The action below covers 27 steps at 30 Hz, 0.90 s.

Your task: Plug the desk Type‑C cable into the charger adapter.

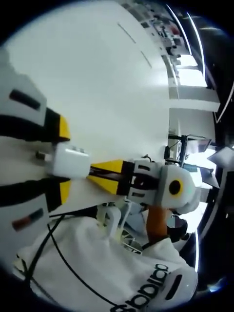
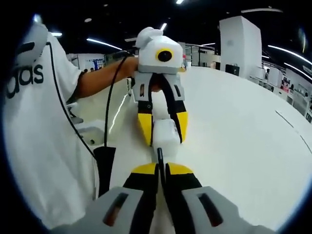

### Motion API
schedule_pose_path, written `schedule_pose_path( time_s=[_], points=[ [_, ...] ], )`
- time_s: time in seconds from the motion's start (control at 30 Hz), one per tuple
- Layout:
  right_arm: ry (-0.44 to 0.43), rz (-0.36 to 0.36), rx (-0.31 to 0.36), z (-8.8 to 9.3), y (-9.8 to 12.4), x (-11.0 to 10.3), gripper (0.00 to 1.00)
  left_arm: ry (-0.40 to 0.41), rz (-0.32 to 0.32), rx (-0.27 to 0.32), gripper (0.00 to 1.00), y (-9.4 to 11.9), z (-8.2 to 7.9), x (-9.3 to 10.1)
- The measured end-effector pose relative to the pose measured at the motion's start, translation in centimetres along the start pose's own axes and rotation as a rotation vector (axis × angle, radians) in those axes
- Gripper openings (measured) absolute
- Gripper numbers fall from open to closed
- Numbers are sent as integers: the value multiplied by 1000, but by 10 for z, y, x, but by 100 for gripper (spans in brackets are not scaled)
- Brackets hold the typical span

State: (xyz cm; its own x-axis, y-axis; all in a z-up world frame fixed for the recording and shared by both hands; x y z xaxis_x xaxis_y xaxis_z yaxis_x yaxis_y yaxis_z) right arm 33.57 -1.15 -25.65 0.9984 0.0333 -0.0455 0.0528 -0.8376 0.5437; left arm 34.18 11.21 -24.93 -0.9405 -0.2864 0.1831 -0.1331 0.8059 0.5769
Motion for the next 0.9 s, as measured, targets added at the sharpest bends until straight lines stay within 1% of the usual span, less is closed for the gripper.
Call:
schedule_pose_path(
  time_s=[0.03, 0.3, 0.33, 0.43, 0.6, 0.63, 0.8, 0.87, 0.9],
  points=[
    [0, 0, 0, 0, 0, 0, 5, 0, 0, 0, 27, 0, 0, 0],
    [-21, 52, 17, 7, 22, 2, 7, -8, -8, 10, 27, 3, -1, 2],
    [-28, 62, 22, 9, 28, 2, 7, -8, -8, 12, 27, 3, -2, 3],
    [-30, 76, 24, 12, 33, 3, 7, -8, -10, 12, 27, 3, -2, 3],
    [-48, 113, 29, 21, 53, 4, 7, -19, -12, 6, 28, 3, -6, 3],
    [-50, 131, 29, 23, 59, 3, 7, -22, -12, 6, 28, 3, -7, 3],
    [-65, 175, 29, 33, 78, 6, 7, -29, -12, 7, 28, 2, -9, 3],
    [-93, 245, 12, 50, 105, 6, 7, -31, -8, 5, 28, 0, -9, 2],
    [-104, 262, 4, 55, 112, 7, 7, -30, -7, 4, 28, 0, -9, 1]
  ],
)
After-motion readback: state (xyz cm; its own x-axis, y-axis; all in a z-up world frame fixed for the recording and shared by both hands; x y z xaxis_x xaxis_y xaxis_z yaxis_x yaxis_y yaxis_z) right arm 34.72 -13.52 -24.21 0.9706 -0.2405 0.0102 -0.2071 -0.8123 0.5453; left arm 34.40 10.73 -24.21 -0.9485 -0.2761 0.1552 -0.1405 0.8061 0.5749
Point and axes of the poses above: the point that each gripper's makers call its tool centre point, and the gripper's own axes: y roughly backward along the fingers, x roughly to its right, z roughly out of its underside, the point moved 6 cm from there along y, roughly backward along the fingers, and after that the axes turned 1 degree about y, right-handed, at the moved point
